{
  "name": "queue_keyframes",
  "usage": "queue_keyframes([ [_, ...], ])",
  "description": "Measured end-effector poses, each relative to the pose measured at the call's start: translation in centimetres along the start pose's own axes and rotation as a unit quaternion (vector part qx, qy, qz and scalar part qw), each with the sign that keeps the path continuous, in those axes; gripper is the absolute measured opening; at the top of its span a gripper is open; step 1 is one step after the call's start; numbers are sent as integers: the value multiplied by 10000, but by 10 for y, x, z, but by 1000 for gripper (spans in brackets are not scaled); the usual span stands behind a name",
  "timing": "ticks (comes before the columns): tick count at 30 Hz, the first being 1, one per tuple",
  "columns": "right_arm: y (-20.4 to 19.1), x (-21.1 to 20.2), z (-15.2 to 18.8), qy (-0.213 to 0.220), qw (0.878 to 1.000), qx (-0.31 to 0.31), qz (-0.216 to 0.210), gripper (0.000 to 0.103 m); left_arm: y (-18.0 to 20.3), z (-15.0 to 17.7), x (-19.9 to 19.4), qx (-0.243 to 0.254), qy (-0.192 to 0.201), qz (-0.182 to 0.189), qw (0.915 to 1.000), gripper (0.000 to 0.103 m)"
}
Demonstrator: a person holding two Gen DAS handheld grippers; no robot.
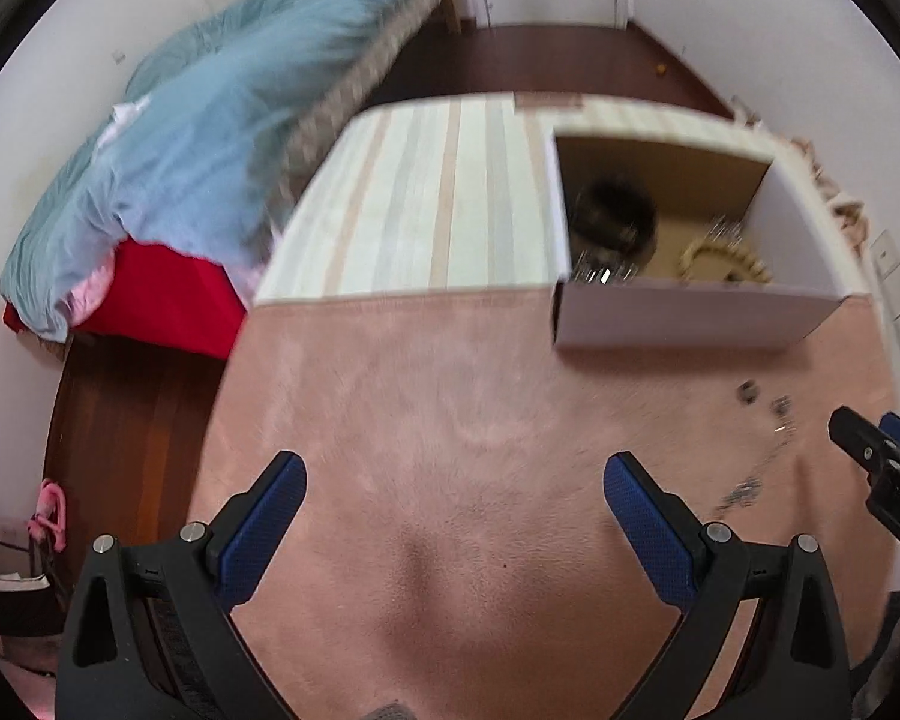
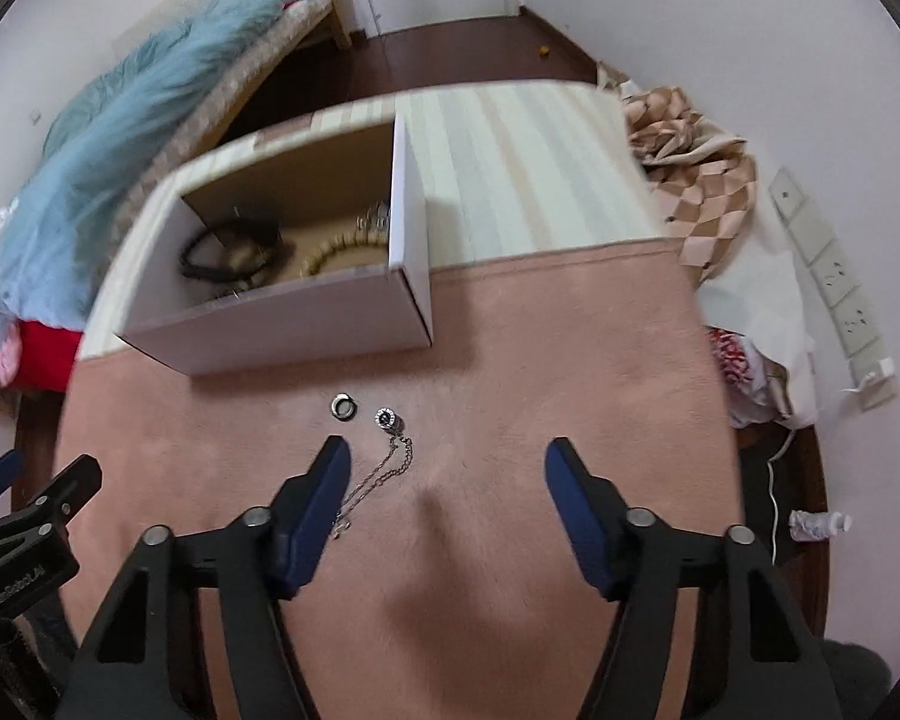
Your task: Organize jewelry
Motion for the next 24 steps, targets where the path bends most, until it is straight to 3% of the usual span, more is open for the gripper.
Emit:
queue_keyframes([
  [4,-11,28,1,26,9999,-168,-25,58,-2,8,26,6,-258,-102,9996,102],
  [7,-21,39,-1,126,9992,-373,-9,48,-3,11,35,-11,-352,-117,9993,102],
  [9,-28,42,-2,239,9980,-572,80,18,-2,11,37,8,-366,-126,9993,102],
  [10,-30,42,-2,274,9976,-621,108,11,-1,10,37,18,-369,-113,9993,102],
  [14,-15,33,0,340,9982,-449,183,10,15,4,34,88,-326,47,9994,102],
  [19,43,13,-6,435,9981,350,276,10,64,-7,27,183,-219,683,9973,101],
  [24,74,8,-9,428,9962,694,321,10,126,-13,30,512,-237,1227,9908,101],
])
Point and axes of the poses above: each gripper's, at about its wrist camera, not at the fingertips, and x roughly the way its jaws point, y to its right, z to its underside, the point moved 10 cm from there along x, roughly the way its jaws point, and after that the axes turned 1 degree about x, right-handed, at the moved point
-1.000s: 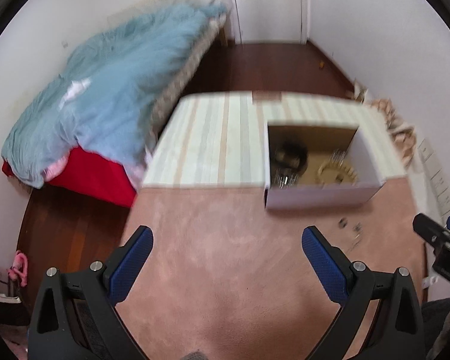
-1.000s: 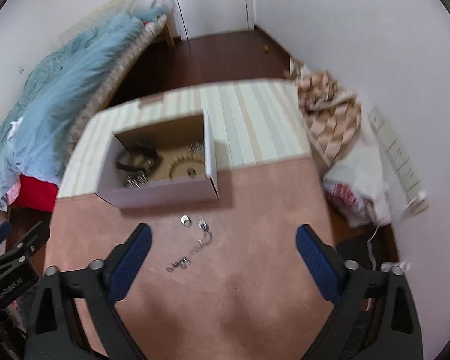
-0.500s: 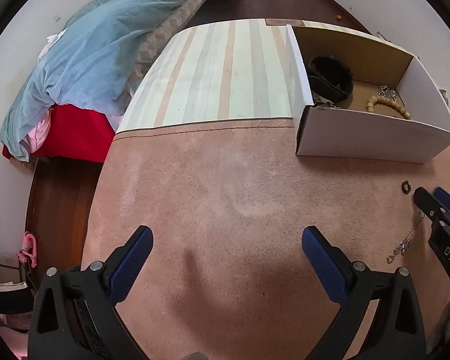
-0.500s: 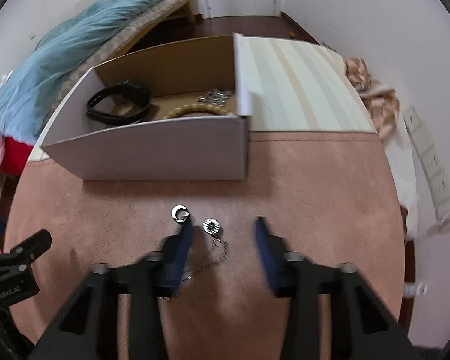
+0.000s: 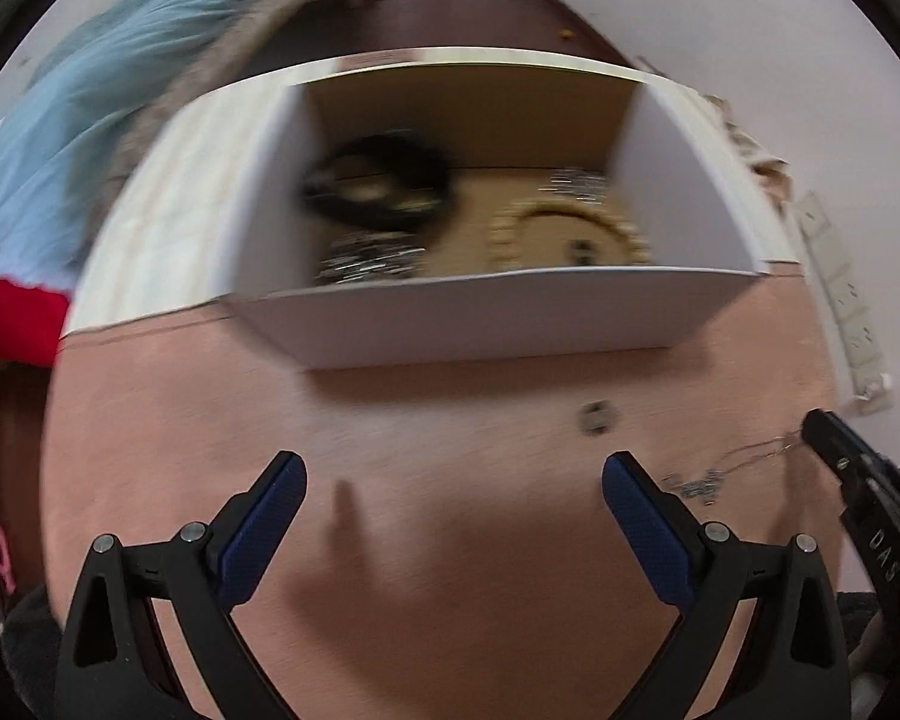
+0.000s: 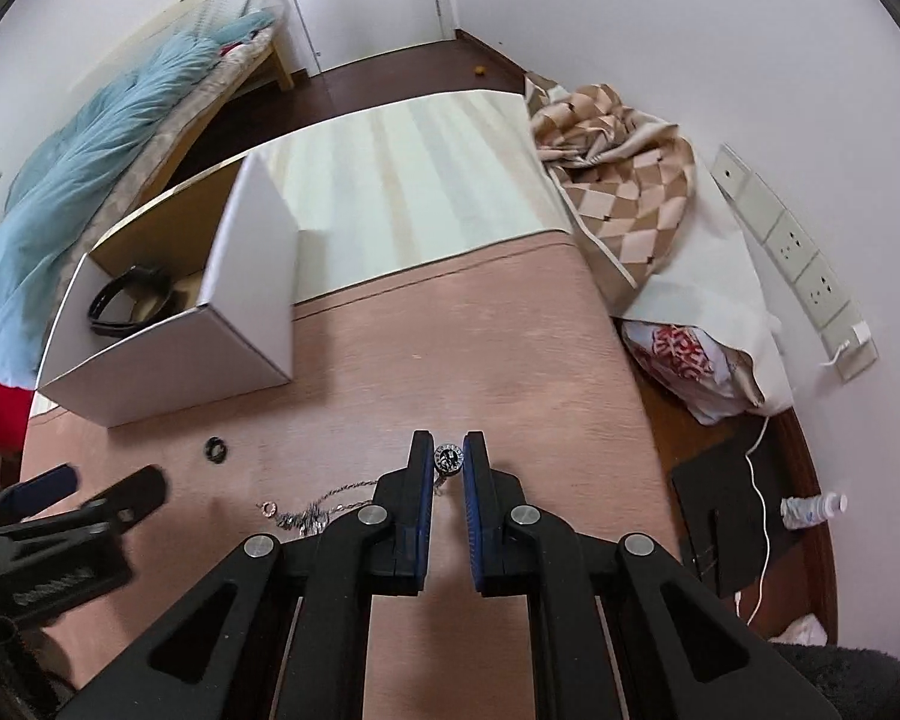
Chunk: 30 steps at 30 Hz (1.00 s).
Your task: Organize jewelry
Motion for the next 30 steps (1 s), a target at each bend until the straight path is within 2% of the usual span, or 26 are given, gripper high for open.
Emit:
queue_keyframes([
  [2,3,0,-1,7,10000,43,-3,10,14,-3,5,156,32,51,9999,100],
  [3,3,0,-2,19,10000,58,-13,10,20,-4,7,252,49,51,9997,94],
  [4,5,-1,-2,27,10000,70,-9,10,24,-5,9,325,46,39,9995,81],
  [6,5,1,-4,31,9999,117,-26,10,31,-5,14,434,-5,46,9990,66],
  [9,7,0,-5,35,9999,150,-23,10,38,-6,15,506,104,90,9986,53],
  [11,9,0,-4,43,9998,178,-17,10,43,-9,13,589,174,126,9980,36],
  [12,9,0,-4,42,9998,188,-7,10,46,-10,12,626,196,143,9977,21],
  [14,10,0,-4,46,9998,211,2,10,50,-11,12,694,204,162,9972,11],
  [22,4,-20,-9,191,9996,158,-113,10,41,-15,0,645,406,263,9967,10],
  [30,-29,-68,-27,477,9974,-175,-501,10,21,-15,-57,419,792,422,9951,10],
])
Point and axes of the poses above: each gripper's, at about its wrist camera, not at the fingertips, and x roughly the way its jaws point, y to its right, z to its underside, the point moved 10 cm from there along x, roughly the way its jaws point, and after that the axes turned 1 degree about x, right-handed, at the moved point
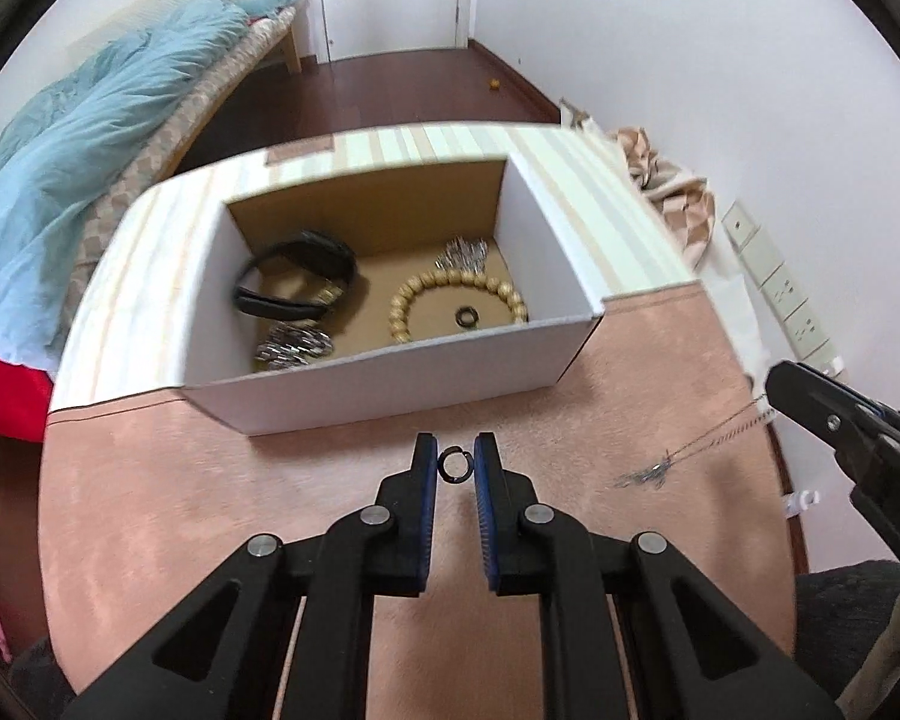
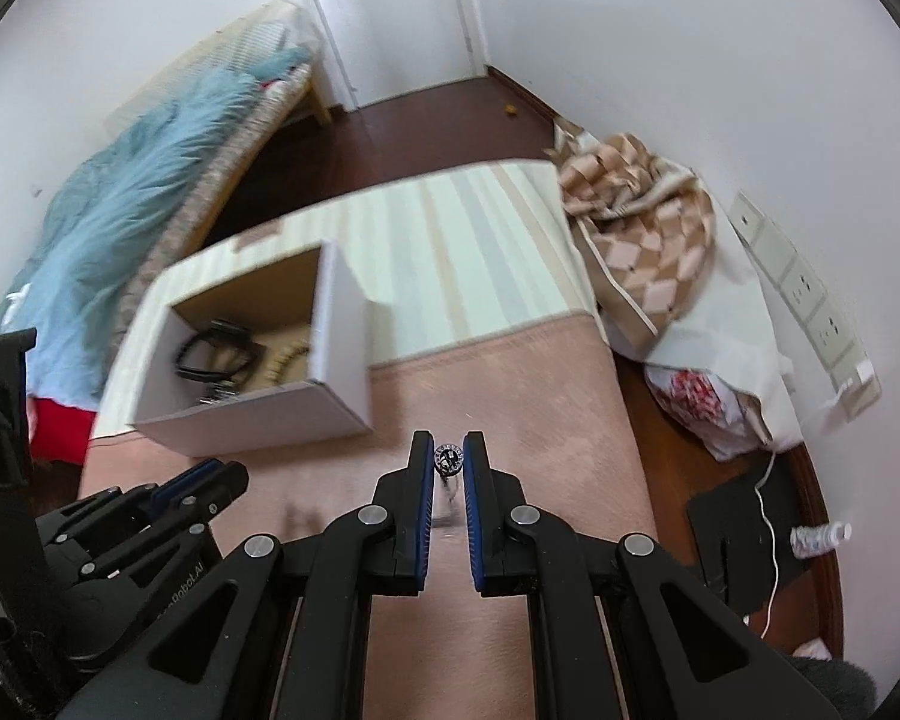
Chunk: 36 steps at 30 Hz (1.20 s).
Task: Organize jewelry
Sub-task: 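Carry the ring and stud into the white box and open both tools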
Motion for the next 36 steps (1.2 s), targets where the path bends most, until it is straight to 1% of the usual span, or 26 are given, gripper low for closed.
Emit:
queue_keyframes([
  [3,-15,-19,-14,130,9997,-120,-168,10,-7,-9,-22,-88,127,90,9998,10],
  [6,-30,-40,-34,278,9987,-199,-371,10,-16,-24,-46,-219,269,210,9992,10],
  [9,-50,-62,-63,452,9965,-286,-644,10,-25,-44,-65,-305,398,296,9983,10],
  [12,-71,-73,-88,532,9940,-392,-874,10,-38,-63,-75,-320,482,306,9979,10],
  [14,-87,-72,-104,502,9924,-499,-1011,10,-49,-74,-75,-397,431,388,9975,10],
  [17,-109,-56,-120,343,9908,-676,-1121,10,-65,-89,-64,-459,256,412,9978,10],
  [20,-121,-28,-125,44,9907,-734,-1145,10,-79,-97,-40,-643,-10,517,9966,10],
  [24,-128,17,-118,-450,9903,-734,-1087,10,-89,-102,-10,-820,-343,665,9938,10],
  [27,-125,49,-109,-758,9897,-700,-995,10,-91,-104,7,-827,-508,694,9929,10],
  [31,-123,71,-101,-987,9883,-684,-940,10,-90,-105,26,-897,-730,785,9902,10],
  [33,-123,80,-97,-1184,9857,-676,-987,10,-89,-107,32,-957,-845,855,9881,11],
  [35,-121,85,-94,-1288,9849,-717,-908,11,-90,-109,36,-1010,-923,820,9872,12],
  [36,-120,86,-92,-1340,9841,-741,-898,11,-91,-110,37,-1036,-945,752,9873,14],
])
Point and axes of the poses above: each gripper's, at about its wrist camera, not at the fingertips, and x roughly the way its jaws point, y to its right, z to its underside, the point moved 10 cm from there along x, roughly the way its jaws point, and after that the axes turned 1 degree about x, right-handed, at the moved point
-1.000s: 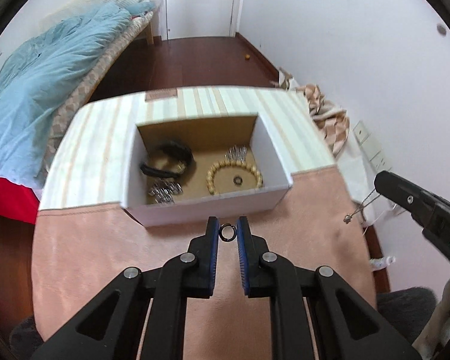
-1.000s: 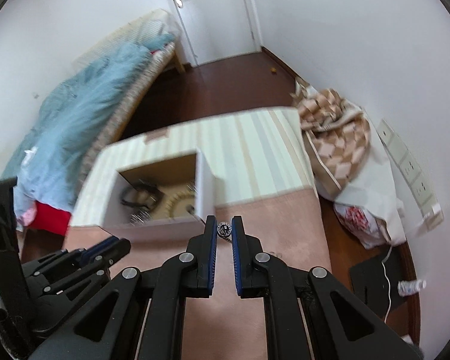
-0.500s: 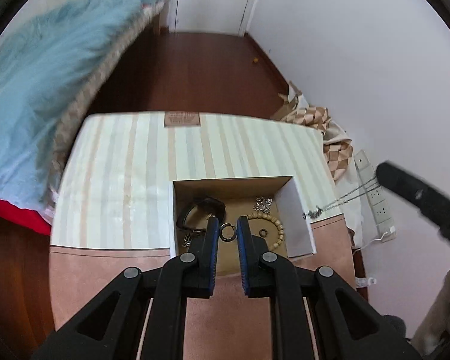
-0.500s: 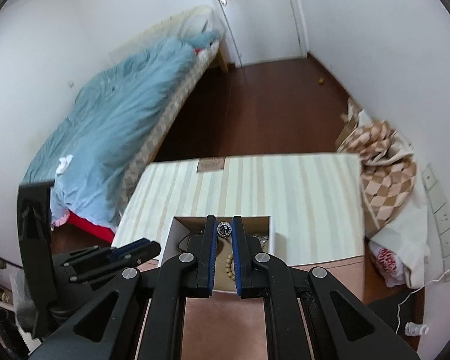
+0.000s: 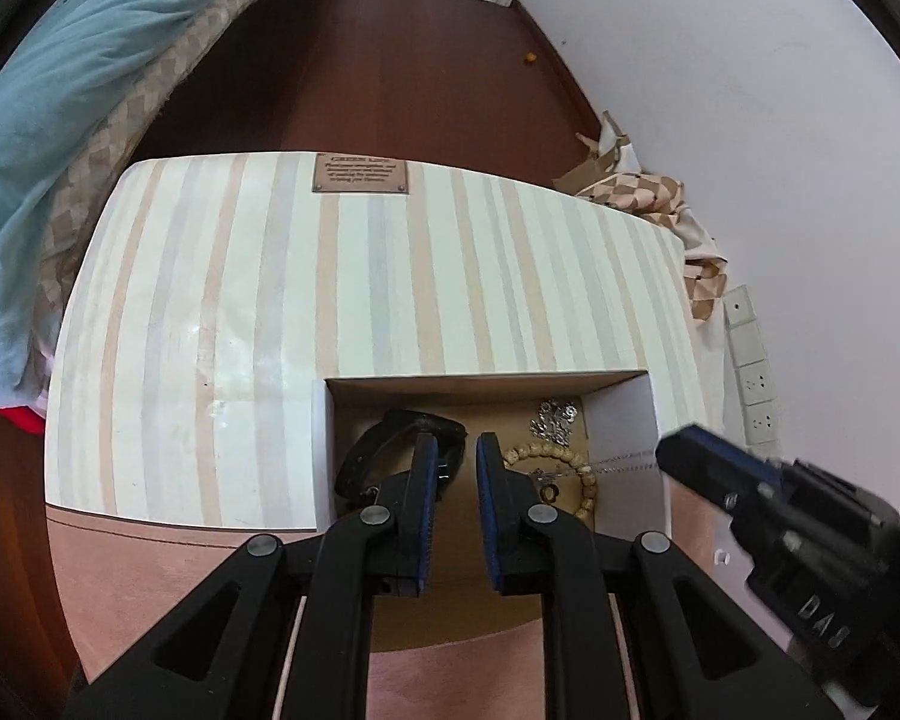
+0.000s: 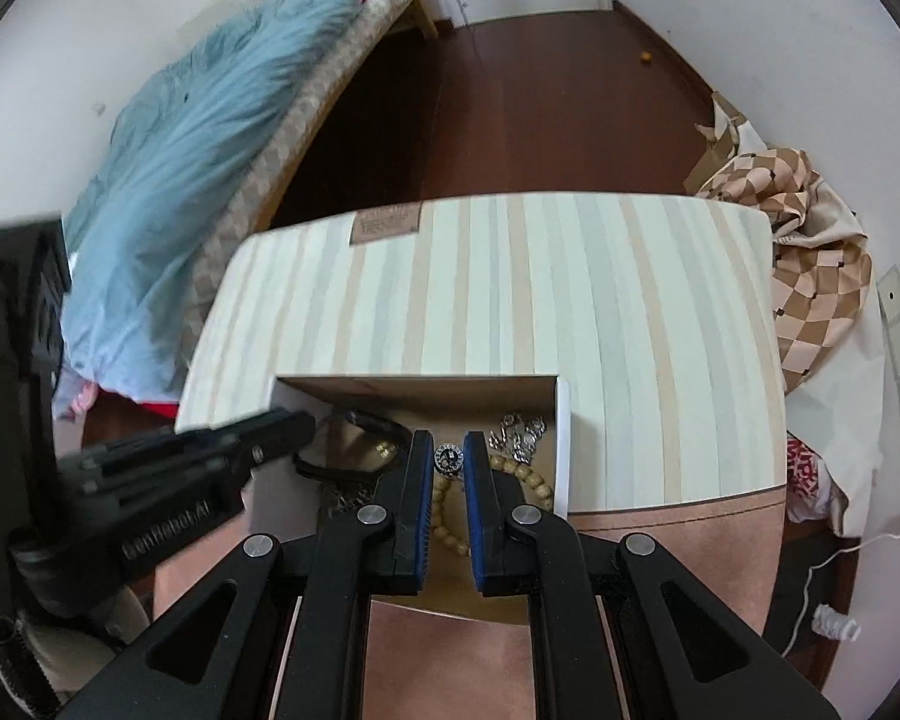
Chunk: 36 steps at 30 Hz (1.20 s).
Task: Organize jewelry
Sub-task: 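Carry the ring and stud into the white box and open both tools, then withdraw both open tools from the box back over the table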
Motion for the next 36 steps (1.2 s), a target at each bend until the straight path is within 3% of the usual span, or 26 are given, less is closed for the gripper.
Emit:
queue_keyframes([
  [2,1,0,4,-47,10000,-35,75,20,-3,-3,-3,1,84,-74,9999,25],
  [4,4,-2,6,-31,9999,-58,115,38,-9,-7,-10,-41,226,-217,9995,60],
  [5,4,-4,8,-21,9999,-45,125,50,-13,-8,-16,-83,350,-252,9990,63],
  [6,5,-5,9,-23,9999,-31,126,55,-16,-8,-21,-98,404,-330,9986,64],
  [9,6,-12,13,15,9998,-8,194,59,-29,-5,-31,-114,475,-627,9968,67],
  [10,6,-15,15,32,9996,-25,268,63,-34,-4,-34,-120,510,-734,9959,77],
  [12,7,-20,19,67,9991,-58,424,82,-43,2,-42,-147,586,-960,9936,90],
  [17,15,-22,38,3,9944,-155,1049,97,-55,22,-53,-33,690,-1461,9869,94],
  [18,17,-22,42,-1,9932,-156,1151,99,-56,27,-55,37,723,-1592,9846,102],
  [20,21,-22,51,-38,9917,-143,1274,99,-58,35,-55,78,714,-1726,9824,103],
  [28,22,-45,70,98,9883,-119,1518,99,-50,67,-66,29,674,-1738,9825,103],
  [36,5,-118,80,710,9833,-272,1654,99,-28,94,-128,-23,1185,-1664,9789,103],
])
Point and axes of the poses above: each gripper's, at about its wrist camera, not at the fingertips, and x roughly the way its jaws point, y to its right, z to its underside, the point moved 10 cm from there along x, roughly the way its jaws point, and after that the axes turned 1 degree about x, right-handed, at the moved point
